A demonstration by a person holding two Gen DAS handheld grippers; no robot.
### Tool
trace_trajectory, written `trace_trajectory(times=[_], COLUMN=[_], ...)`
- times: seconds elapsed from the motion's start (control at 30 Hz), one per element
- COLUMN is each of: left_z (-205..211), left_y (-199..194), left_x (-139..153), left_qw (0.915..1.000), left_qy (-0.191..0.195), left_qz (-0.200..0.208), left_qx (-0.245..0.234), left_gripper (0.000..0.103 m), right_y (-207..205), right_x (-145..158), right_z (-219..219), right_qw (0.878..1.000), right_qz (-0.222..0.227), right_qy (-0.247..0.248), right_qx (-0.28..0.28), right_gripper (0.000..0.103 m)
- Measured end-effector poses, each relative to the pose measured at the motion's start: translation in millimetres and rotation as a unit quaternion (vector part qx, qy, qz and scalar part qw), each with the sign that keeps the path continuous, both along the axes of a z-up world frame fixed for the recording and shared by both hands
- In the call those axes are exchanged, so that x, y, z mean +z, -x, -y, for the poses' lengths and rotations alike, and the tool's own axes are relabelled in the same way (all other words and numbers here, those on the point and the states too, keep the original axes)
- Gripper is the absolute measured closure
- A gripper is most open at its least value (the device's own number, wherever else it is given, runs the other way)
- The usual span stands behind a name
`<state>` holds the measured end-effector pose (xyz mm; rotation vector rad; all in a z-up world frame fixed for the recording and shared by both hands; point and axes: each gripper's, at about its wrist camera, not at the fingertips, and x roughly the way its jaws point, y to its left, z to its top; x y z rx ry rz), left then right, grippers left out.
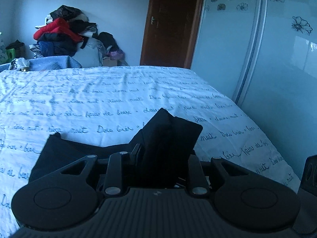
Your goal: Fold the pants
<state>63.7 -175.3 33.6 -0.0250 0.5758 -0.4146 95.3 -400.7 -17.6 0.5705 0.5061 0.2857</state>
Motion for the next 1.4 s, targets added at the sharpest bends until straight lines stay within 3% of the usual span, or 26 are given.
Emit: trace_trajectory(times=[0.4,0.73,0.93,1.0,1.17,1.23,1.33,1.4], left_z=[28,38,45,47,46,43,27,9], left_y=[-4,-6,-1,2,4,4,4,-1], left_x=[-24,-32,-38,-39,-36,-33,-17,-5], left_qw=[0.9996,0.999,0.9977,0.997,0.9908,0.9881,0.9877,0.9918], left_qy=[-0.004,0.004,-0.008,-0.008,0.033,0.044,0.048,0.038], left_qz=[-0.02,-0.032,-0.037,-0.035,-0.055,-0.062,-0.05,-0.026], left_qx=[-0.018,-0.033,-0.056,-0.068,-0.119,-0.134,-0.14,-0.119], left_gripper=[0.073,0.071,0.059,0.049,0.041,0.04,0.036,0.029], right_y=[4,8,12,16,30,38,48,49], right_x=[-26,-29,-31,-31,-34,-32,-24,-18], right_z=[26,36,40,42,63,74,91,102], right_qw=[0.999,0.999,0.998,0.998,0.996,0.994,0.98,0.976], right_qz=[-0.027,-0.038,-0.06,-0.064,-0.079,-0.085,-0.093,-0.089], right_qy=[-0.017,-0.008,0.016,0.022,0.033,0.057,0.136,0.134], right_qx=[-0.018,-0.026,-0.014,-0.01,-0.021,-0.038,-0.113,-0.147], right_gripper=[0.089,0.089,0.088,0.087,0.085,0.081,0.076,0.076])
